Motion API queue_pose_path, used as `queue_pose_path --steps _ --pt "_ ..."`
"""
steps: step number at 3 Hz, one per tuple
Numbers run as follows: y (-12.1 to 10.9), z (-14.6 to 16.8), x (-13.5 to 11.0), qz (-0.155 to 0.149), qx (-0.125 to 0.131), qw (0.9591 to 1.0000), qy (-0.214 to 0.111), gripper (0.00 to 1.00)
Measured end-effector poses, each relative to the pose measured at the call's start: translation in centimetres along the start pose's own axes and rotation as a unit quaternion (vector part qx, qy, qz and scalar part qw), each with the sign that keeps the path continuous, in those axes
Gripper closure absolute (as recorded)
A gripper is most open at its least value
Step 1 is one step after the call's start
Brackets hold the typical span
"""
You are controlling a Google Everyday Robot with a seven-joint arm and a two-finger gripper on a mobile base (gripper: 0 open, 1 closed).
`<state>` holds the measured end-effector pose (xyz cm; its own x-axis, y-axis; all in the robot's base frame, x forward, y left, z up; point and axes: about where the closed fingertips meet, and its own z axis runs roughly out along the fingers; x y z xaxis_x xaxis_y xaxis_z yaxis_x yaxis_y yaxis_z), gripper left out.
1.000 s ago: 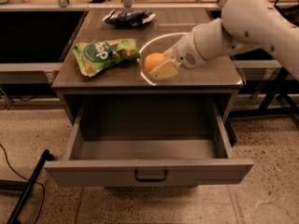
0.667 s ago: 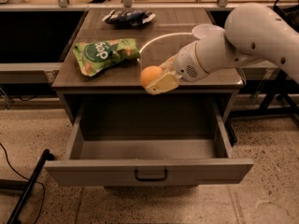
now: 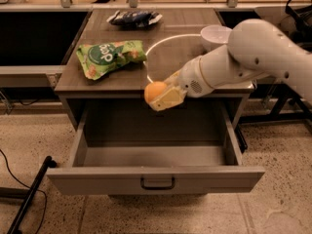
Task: Place orange into top drawer
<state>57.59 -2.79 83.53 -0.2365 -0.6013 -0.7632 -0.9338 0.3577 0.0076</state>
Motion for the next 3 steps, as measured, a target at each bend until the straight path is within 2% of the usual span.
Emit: queue_pose_path --steps 2,3 --pt "3.2 4.0 5.9 0.036 -0.015 0.9991 0.02 1.0" --pt "3.9 5.8 8.5 0.059 -0.02 0.9976 0.03 0.86"
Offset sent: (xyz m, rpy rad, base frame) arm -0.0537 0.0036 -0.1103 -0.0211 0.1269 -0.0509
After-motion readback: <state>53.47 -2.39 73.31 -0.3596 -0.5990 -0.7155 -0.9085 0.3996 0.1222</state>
